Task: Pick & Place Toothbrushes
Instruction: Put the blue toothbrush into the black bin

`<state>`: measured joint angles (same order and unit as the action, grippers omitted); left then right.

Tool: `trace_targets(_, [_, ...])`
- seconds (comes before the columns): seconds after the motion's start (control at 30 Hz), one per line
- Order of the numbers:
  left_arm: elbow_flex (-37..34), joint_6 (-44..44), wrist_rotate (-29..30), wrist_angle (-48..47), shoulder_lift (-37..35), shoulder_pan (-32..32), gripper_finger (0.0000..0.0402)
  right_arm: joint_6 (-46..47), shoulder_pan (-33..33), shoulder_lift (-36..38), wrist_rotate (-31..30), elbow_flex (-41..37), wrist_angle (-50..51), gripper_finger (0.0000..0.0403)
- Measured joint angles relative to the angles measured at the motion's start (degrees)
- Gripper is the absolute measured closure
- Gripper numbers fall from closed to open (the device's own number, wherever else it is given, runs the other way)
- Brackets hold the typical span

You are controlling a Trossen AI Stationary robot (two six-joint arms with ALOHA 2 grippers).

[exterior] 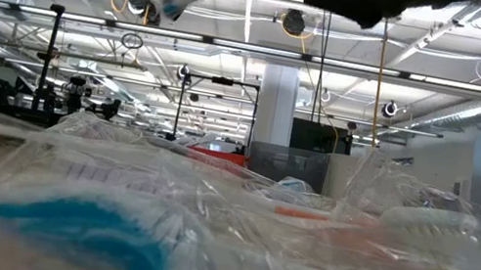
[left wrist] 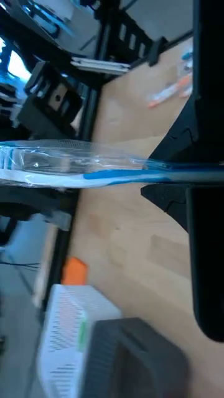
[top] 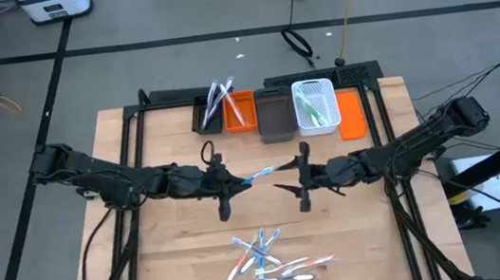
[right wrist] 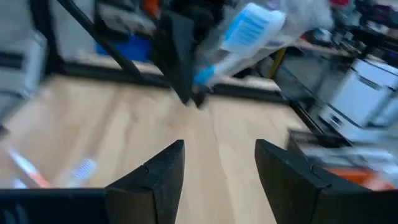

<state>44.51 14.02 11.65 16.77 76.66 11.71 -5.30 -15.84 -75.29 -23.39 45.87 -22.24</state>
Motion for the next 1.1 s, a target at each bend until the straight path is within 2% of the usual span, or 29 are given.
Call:
trace_targets(0.07, [0.0, -1.6, 0.3, 2.6, 0.0, 0.2, 0.0394, 0.4, 0.6, 0.0, 2.5, 0.0, -2.6, 0.0211])
trace_targets(0.23, [0.0, -6.6, 0.4, 7.1, 0.6, 0.9, 0.0394, 0.8, 2.4, 0.0, 3.1, 0.0, -6.2, 0.0211])
trace_targets(0.4, [0.0, -9.1, 0.5, 9.4, 0.6, 0.9, 0.0394, 1.5, 4.7, -1.0, 11.5, 0.0, -13.9, 0.0211])
trace_targets(0.57, [0.0, -9.9, 0.9, 10.6, 0.6, 0.8, 0.0394, 1.5, 6.2, -4.0, 12.3, 0.0, -22.8, 0.0211])
trace_targets(0.73, [0.0, -10.7, 2.4, 10.6, 0.8, 0.8, 0.0394, 1.7, 7.2, -8.0, 19.1, 0.0, -32.5, 0.0216])
trace_targets(0.97, [0.0, -10.8, 3.0, 10.7, 1.1, 0.7, 0.0394, 1.7, 7.6, -11.0, 19.0, 0.0, -37.0, 0.0232])
trace_targets(1.1, [0.0, -10.9, 3.9, 10.7, 1.1, 0.7, 0.0394, 1.7, 7.7, -10.9, 19.1, 0.0, -37.2, 0.0267])
